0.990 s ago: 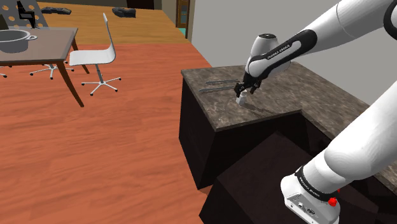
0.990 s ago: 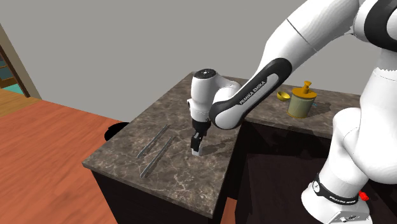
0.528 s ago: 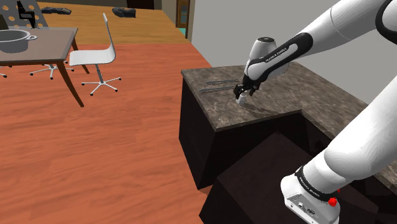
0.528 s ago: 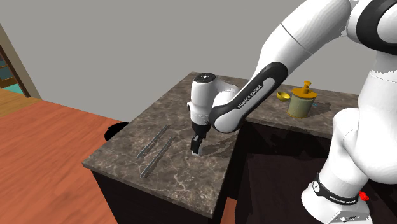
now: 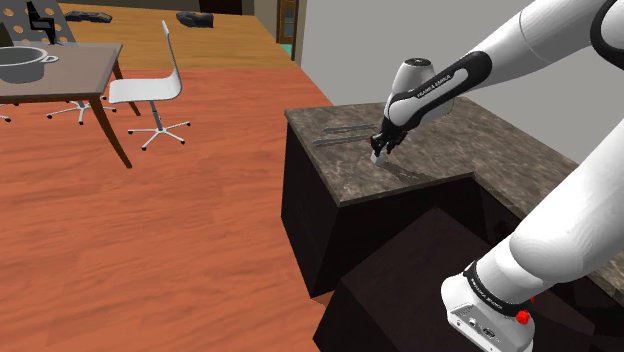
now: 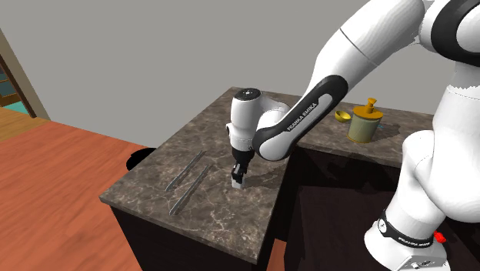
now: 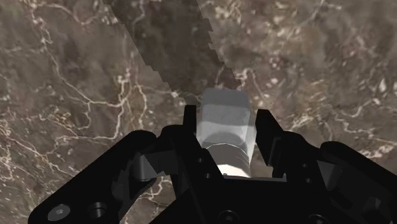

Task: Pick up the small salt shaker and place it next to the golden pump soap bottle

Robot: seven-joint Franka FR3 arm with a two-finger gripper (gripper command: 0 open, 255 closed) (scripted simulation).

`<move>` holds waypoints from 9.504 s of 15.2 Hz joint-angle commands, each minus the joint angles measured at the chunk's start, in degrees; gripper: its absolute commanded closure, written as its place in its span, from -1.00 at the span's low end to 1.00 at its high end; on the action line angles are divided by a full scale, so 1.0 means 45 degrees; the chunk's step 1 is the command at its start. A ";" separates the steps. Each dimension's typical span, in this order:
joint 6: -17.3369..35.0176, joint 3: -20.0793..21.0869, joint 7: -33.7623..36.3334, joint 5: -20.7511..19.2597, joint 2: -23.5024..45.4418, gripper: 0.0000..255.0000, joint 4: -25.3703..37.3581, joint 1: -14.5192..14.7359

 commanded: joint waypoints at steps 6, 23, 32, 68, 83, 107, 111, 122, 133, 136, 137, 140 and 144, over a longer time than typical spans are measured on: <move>-0.0344 0.0000 -0.0046 0.0023 -0.0291 1.00 0.0043 -0.0001; -0.3347 0.0075 -0.0411 0.0224 -0.2359 1.00 0.0989 0.0071; -0.4929 0.0124 -0.0581 0.0318 -0.3123 1.00 0.1813 0.0109; -0.9389 -0.1102 -0.3033 -0.0287 -0.7455 1.00 0.2272 -0.0839; -1.0362 -0.3919 -0.6843 -0.2376 -1.1010 1.00 0.0477 -0.2886; -1.1009 -1.0624 -1.4177 -0.5196 -1.0825 1.00 0.4279 -0.3708; -1.1035 -1.2198 -1.5416 -0.5317 -1.0336 1.00 0.5672 -0.2970; -1.0369 -1.4948 -1.6763 -0.5767 -1.0100 1.00 0.6906 -0.1471; -0.8824 -1.5847 -1.6440 -0.6465 -1.0421 1.00 0.5439 -0.1449; -0.8407 -1.6161 -1.6351 -0.6673 -1.0489 1.00 0.5100 -0.1380; -0.8268 -1.6271 -1.6321 -0.6745 -1.0510 1.00 0.4993 -0.1351; -0.7855 -1.6621 -1.6228 -0.6965 -1.0570 1.00 0.4689 -0.1244; -0.7308 -1.7129 -1.6099 -0.7275 -1.0646 1.00 0.4323 -0.1060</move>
